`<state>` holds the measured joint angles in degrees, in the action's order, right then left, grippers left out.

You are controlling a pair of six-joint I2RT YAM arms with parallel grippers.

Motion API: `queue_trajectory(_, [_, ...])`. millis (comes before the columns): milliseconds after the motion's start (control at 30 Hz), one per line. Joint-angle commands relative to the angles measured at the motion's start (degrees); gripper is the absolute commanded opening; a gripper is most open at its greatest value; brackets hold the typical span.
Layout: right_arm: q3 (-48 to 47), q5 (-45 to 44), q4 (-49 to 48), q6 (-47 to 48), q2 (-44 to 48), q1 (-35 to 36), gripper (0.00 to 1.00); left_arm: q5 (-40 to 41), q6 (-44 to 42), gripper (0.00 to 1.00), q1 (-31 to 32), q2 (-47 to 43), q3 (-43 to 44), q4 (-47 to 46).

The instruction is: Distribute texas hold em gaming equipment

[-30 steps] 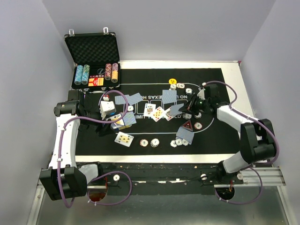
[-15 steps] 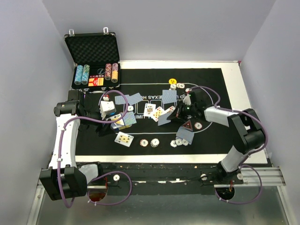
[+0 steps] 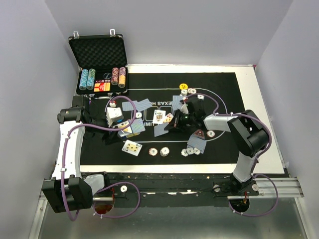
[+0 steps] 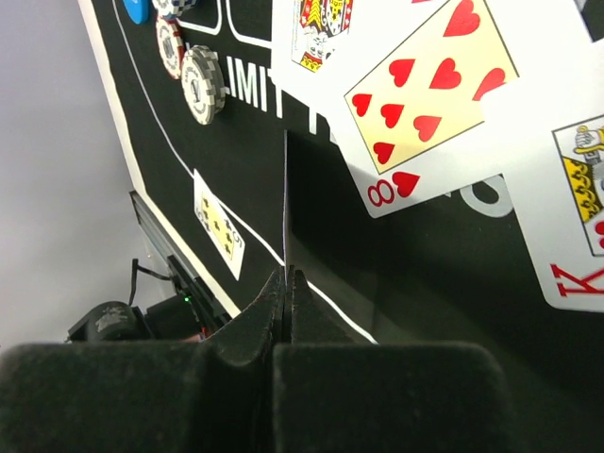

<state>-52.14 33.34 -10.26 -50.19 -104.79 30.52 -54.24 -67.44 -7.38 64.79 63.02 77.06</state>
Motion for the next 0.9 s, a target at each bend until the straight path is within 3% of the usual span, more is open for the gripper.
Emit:
queue_trajectory(0, [-1.12,-2.84,-3.88,-2.71,-2.61,1.64,0.01,-3.15,-0.59,0.00,0.26,-0.64,0.87,15.84])
queue_trajectory(167, [-2.09,-4.68,-3.72,-3.60,-4.28,2.79,0.01,-2.98,-0.68,0.00,0.26,-0.46,0.70,15.84])
queue_trajectory(367, [-4.37,-12.50,8.05,1.58,-2.53,3.58,0.01,-2.98,-0.85,0.00,0.17,-0.55,0.52,15.76])
queue_trajectory(633, [-4.55,-16.38,15.09,3.08,-1.21,4.46,0.45,-3.33,-1.20,0.00,0.17,-0.11,0.17,15.76])
queue_trajectory(733, [-4.81,-17.34,16.32,3.43,1.25,4.55,0.54,-3.33,-1.03,0.00,0.26,-0.28,0.34,15.67])
queue_trajectory(867, [-6.92,-20.24,21.58,5.45,5.73,4.55,0.56,-3.33,-1.12,0.00,0.26,-0.46,0.26,15.76])
